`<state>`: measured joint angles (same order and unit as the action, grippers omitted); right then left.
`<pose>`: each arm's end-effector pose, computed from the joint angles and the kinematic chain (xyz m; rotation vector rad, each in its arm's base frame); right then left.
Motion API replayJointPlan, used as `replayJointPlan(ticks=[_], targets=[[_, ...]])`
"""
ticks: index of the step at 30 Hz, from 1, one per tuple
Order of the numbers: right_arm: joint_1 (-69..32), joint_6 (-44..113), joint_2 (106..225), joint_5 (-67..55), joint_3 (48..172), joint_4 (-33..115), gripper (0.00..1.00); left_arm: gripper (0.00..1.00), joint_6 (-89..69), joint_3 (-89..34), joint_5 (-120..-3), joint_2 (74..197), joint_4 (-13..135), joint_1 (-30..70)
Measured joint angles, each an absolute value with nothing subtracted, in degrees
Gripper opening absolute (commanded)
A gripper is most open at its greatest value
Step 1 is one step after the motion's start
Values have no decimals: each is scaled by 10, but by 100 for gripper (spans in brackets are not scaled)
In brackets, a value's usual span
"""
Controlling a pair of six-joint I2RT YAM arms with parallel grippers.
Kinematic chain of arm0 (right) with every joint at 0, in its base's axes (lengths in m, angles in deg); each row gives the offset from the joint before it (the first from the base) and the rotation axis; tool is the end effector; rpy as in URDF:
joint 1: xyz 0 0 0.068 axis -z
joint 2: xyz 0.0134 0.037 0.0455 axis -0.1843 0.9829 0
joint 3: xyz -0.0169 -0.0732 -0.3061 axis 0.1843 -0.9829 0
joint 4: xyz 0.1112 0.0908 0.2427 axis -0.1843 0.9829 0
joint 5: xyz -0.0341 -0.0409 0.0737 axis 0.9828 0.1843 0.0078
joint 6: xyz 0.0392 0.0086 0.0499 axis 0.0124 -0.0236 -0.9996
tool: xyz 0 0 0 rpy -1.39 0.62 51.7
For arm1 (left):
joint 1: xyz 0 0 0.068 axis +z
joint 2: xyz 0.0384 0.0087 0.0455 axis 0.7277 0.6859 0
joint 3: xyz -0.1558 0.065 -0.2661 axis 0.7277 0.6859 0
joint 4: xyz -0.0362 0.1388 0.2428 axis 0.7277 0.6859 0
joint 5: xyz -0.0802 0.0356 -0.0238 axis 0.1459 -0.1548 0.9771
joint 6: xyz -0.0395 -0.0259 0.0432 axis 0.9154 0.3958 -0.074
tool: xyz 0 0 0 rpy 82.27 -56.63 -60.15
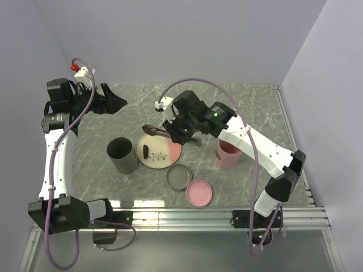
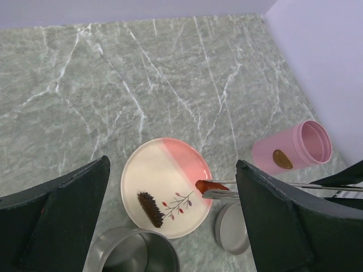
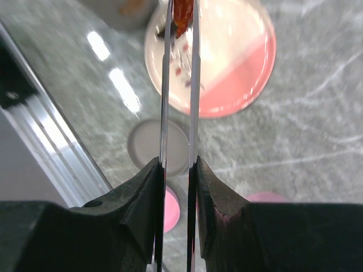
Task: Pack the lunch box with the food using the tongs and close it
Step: Pick up the fake food from the plate, then place the fake food in the packing box.
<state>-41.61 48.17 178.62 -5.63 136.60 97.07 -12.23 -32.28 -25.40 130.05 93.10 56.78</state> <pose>0.2281 0.3042 0.4237 -1.2746 2.1219 0.5001 0.2756 0.0139 0.4515 0.1777 1.9175 -0.7484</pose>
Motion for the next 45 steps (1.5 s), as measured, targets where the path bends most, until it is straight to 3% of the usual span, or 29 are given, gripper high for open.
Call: replayJointPlan(ticks=[11,23,37,45], targets=[[-417,484,1836,-135,1522,971,31,99,-70,-323,-229,1309,900,613],[-460,484,1903,-164,1531,977,32,99,-46,-315,-209,1309,869,620],[-487,484,1941,-137,1537,989,53,99,-50,-308,-205,1309,875,622],[-487,481,1936,-105,1544,985,52,99,-54,-308,-204,1309,877,622]])
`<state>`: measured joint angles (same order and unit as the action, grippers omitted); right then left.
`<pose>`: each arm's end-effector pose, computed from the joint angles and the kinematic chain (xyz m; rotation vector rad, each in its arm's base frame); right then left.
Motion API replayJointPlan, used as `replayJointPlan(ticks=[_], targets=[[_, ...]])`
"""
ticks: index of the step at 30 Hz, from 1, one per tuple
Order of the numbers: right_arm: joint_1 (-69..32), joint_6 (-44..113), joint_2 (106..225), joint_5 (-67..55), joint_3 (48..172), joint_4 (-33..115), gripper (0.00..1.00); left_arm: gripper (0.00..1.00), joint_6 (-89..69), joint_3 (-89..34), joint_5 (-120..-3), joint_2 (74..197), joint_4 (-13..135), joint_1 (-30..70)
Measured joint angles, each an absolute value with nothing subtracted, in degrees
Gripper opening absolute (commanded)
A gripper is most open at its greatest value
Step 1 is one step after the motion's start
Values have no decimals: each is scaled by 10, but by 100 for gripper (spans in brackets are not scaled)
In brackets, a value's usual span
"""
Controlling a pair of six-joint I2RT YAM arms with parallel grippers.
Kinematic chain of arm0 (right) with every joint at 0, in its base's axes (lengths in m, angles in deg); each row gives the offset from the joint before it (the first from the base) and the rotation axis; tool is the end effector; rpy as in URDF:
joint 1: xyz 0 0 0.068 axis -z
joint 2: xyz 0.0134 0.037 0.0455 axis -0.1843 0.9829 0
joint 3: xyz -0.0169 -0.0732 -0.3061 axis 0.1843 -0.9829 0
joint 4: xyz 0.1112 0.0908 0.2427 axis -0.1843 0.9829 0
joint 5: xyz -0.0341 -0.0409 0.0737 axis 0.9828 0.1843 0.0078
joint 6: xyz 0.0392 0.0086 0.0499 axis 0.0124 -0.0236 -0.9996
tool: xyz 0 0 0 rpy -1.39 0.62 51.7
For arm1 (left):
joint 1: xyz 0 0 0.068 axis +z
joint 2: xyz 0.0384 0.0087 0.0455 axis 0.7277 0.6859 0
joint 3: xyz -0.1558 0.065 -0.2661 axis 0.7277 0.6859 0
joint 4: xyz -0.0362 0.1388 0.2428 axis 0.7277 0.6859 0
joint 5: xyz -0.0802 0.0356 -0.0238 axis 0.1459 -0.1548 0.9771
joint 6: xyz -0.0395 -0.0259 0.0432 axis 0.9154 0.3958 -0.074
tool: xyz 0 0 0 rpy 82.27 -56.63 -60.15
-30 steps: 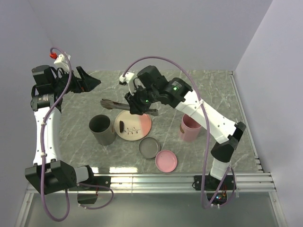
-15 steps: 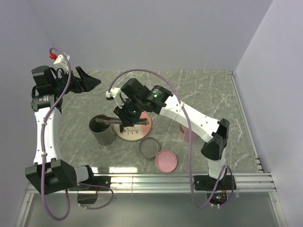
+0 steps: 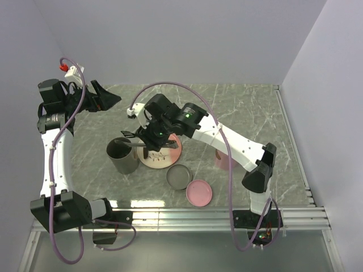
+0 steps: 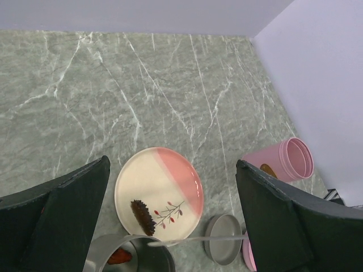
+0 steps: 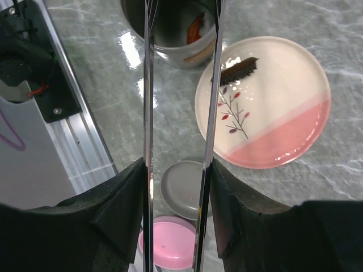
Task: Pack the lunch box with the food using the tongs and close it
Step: Place the fake food in the packing box, then pick up the fake food from the plate.
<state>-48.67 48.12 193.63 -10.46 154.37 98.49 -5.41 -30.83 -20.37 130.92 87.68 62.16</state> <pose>0.2240 0.3969 0.4220 -1.4415 2.0213 0.6595 0.2808 0.0387 0.4492 0.0643 1.8752 -0.8272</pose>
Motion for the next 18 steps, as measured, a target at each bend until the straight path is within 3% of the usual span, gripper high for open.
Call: replayJointPlan(ticks=[12,18], targets=[[-378,438,1779,-90,1368,932,51,99,-54,-308,-204,1310,875,622],[-365,392,1770,-97,1279,902,51,99,-53,-308,-204,1311,874,622]])
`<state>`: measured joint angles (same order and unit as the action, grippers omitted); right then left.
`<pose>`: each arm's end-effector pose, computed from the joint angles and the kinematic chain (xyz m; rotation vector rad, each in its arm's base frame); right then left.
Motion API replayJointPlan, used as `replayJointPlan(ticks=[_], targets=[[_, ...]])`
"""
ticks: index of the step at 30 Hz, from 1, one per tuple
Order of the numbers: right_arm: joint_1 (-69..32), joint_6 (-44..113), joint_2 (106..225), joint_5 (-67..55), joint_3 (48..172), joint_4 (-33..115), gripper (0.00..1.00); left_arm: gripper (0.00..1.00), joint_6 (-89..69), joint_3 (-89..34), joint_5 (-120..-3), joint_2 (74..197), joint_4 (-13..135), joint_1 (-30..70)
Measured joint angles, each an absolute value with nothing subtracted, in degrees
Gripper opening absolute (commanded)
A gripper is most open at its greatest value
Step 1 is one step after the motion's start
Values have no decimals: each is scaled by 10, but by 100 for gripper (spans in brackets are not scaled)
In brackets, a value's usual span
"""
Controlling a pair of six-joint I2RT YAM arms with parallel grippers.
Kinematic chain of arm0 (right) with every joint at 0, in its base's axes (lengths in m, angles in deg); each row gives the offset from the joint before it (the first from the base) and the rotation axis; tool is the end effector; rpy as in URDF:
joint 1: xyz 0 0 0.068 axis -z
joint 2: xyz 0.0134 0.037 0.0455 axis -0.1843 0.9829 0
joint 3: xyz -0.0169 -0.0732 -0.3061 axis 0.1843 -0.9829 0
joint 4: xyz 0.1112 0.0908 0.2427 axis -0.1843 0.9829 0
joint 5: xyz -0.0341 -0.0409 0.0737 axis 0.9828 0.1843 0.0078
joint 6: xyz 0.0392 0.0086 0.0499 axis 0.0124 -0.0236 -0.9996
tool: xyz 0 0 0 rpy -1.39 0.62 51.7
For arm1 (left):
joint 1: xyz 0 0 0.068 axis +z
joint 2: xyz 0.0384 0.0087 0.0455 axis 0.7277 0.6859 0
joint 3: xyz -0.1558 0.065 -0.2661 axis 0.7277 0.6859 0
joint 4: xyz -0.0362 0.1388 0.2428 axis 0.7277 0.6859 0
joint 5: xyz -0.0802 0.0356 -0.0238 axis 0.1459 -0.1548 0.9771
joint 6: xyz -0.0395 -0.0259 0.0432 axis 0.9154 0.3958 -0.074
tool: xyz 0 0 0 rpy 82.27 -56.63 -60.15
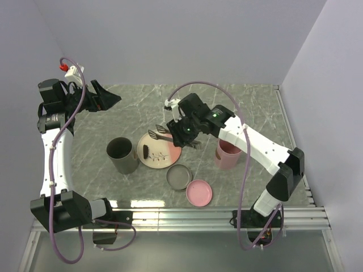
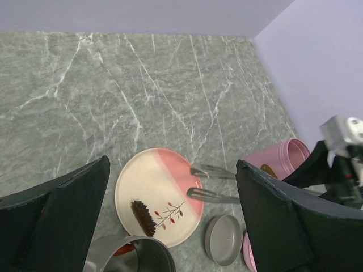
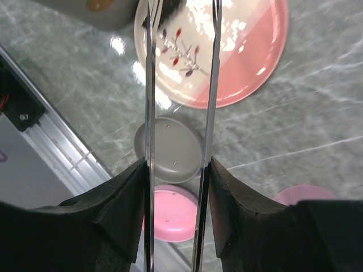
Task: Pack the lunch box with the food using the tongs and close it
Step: Pick up the fake food from the plate.
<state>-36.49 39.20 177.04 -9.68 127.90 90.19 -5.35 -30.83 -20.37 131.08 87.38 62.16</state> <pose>0.2523 0.2855 0.3918 -1.0447 2.2711 0.6102 0.2818 0.0390 0.4490 0.0647 1.8734 -0.8269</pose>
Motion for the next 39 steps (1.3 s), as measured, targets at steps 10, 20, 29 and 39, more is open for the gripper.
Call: replayJointPlan(ticks=[10,20,29,39], targets=[[-387,332,1823,-102,1277,875,52,99,-54,-308,-204,1311,873,622],[-412,308,1886,-102,1295,872,53,100,-53,-305,-204,1311,868,622],[-417,303,1933,-96,1313,869,53,99,-53,-304,-204,1311,867,622],[-430,302,1952,-84,1318,869,53,99,-52,-304,-204,1311,864,622]])
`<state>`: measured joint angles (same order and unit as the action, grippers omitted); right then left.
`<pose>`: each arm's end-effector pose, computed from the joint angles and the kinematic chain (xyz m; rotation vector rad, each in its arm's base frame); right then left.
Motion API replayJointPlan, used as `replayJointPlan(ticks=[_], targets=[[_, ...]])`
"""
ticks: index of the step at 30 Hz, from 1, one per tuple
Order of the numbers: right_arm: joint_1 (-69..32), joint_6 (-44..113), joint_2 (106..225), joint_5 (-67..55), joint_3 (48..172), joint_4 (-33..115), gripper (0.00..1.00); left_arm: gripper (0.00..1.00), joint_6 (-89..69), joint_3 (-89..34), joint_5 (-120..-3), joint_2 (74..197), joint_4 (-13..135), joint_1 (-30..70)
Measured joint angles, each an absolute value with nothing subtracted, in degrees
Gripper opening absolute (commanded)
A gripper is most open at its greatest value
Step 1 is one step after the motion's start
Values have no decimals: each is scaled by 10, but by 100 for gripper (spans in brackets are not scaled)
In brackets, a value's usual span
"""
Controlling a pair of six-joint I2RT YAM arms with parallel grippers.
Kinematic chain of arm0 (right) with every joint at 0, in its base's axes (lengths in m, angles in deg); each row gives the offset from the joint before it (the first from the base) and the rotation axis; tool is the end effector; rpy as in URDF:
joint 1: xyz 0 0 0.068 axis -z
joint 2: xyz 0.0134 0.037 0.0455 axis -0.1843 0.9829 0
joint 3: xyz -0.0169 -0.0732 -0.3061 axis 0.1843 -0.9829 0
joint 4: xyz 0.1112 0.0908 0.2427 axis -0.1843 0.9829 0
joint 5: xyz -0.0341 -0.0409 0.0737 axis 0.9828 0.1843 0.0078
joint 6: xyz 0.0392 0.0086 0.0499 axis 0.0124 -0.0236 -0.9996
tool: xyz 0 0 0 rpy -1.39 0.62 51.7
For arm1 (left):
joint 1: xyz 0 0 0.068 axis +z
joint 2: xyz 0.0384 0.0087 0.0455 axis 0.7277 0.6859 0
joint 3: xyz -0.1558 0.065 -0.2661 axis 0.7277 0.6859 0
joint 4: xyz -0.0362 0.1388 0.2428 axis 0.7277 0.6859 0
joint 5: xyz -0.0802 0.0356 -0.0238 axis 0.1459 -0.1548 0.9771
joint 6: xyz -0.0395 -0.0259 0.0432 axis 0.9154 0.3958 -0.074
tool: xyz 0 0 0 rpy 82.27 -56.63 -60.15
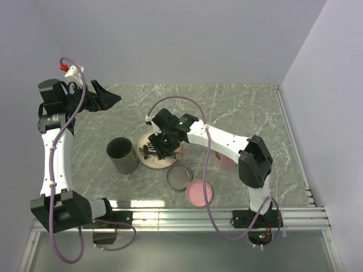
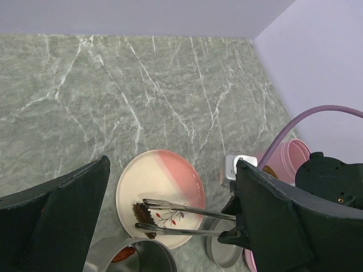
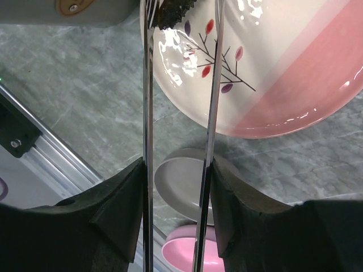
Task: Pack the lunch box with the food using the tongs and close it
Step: Pick up the fake food from the plate.
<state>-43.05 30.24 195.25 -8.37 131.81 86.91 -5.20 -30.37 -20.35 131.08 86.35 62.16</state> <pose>0.2685 0.3792 0.2904 -1.0540 2.5157 0.5895 0.2828 0.0393 0.4479 0.0680 1.8660 -0.8249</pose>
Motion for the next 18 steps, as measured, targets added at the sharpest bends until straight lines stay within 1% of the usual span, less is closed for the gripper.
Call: replayJointPlan(ticks=[5,13,18], targets=[[-432,303,1952,-78,1318,872,51,99,-52,-304,-204,1311,864,622],[-431,309,1948,-67,1314,873,42,99,-52,-304,-204,1311,864,622],[-420,316,1937,-63,1305,877,39,99,-52,-304,-204,1311,864,622]])
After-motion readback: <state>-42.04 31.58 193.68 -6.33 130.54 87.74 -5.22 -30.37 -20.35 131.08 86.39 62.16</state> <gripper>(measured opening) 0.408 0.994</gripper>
